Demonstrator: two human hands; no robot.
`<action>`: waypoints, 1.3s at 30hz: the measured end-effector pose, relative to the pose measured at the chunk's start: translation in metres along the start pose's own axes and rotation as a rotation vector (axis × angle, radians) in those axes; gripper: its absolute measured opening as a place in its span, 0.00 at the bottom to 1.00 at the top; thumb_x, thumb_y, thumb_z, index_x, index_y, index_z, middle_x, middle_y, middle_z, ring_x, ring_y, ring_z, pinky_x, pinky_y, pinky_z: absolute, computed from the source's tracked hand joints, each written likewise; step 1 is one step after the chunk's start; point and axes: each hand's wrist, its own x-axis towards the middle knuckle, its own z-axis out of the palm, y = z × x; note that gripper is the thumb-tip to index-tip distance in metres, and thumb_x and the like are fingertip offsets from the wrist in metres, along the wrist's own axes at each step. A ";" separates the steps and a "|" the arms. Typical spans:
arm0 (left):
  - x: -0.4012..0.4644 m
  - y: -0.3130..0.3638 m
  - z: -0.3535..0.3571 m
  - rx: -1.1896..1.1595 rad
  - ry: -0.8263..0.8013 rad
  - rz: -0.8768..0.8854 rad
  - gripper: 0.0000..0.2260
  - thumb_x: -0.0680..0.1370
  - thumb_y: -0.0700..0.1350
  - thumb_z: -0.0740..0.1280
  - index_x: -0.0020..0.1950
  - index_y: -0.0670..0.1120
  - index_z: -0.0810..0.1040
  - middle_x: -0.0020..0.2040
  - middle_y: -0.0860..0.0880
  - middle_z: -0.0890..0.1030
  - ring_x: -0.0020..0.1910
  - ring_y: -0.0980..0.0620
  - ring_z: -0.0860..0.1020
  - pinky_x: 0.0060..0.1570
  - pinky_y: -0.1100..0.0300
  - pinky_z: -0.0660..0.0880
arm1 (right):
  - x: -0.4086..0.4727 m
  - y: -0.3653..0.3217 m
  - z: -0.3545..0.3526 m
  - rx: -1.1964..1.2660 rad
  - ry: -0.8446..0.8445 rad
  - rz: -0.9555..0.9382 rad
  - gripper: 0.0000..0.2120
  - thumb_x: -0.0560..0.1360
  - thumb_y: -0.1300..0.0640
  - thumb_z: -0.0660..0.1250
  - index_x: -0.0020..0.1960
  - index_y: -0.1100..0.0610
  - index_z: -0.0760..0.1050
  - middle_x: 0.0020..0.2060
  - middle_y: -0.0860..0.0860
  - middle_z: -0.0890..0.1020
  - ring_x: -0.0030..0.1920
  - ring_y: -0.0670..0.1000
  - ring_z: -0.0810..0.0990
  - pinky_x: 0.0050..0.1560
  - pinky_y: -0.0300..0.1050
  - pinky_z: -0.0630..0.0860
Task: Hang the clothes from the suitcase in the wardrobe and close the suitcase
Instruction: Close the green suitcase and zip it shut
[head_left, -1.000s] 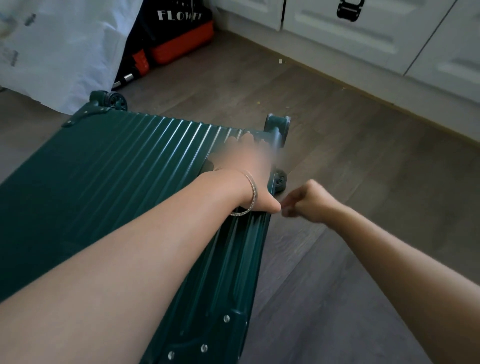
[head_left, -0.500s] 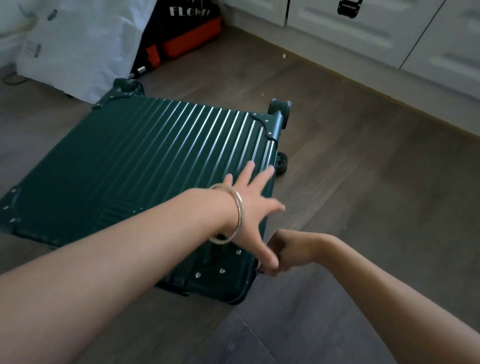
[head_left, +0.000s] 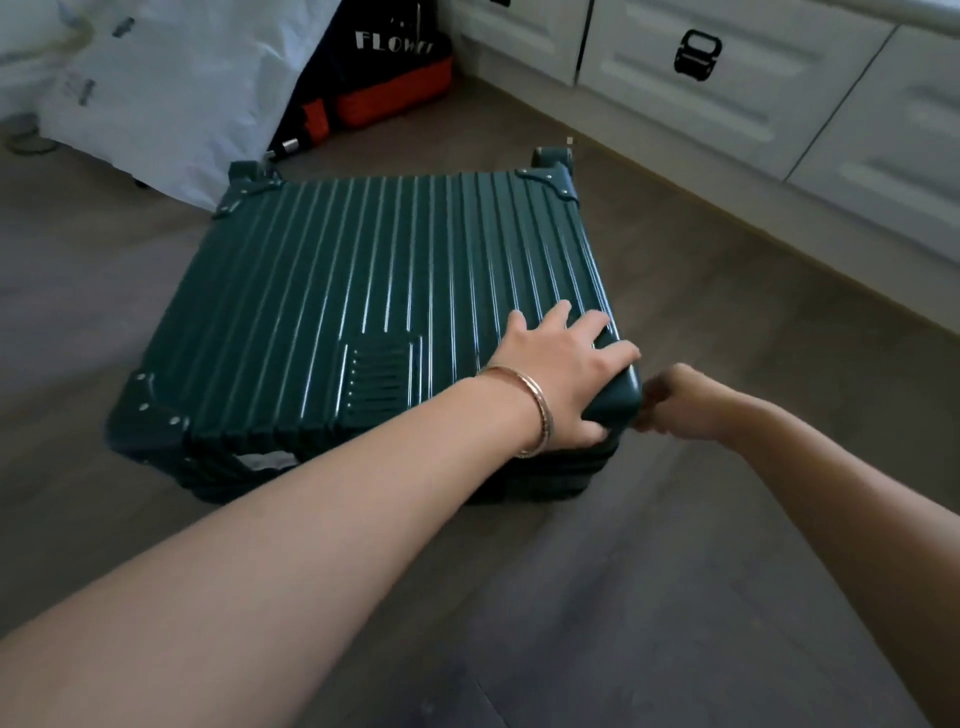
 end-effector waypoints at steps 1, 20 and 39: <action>0.013 0.002 0.000 -0.002 0.029 -0.008 0.31 0.71 0.60 0.66 0.71 0.56 0.61 0.71 0.48 0.62 0.70 0.43 0.62 0.58 0.43 0.68 | 0.003 0.004 -0.005 -0.005 0.056 -0.001 0.16 0.71 0.64 0.70 0.27 0.52 0.72 0.22 0.45 0.74 0.28 0.45 0.69 0.26 0.35 0.67; 0.047 0.003 0.011 0.032 0.060 -0.030 0.29 0.71 0.62 0.64 0.70 0.56 0.62 0.69 0.49 0.66 0.66 0.44 0.67 0.50 0.47 0.71 | -0.012 0.031 0.044 0.221 0.174 0.158 0.07 0.70 0.61 0.71 0.35 0.55 0.76 0.31 0.52 0.78 0.30 0.48 0.76 0.33 0.39 0.74; -0.113 -0.155 0.008 -0.442 0.145 -1.153 0.39 0.68 0.63 0.68 0.73 0.48 0.58 0.75 0.42 0.57 0.73 0.39 0.58 0.68 0.39 0.63 | -0.042 -0.091 0.156 0.030 0.042 -0.163 0.12 0.76 0.57 0.64 0.54 0.64 0.78 0.50 0.59 0.82 0.55 0.59 0.79 0.54 0.46 0.76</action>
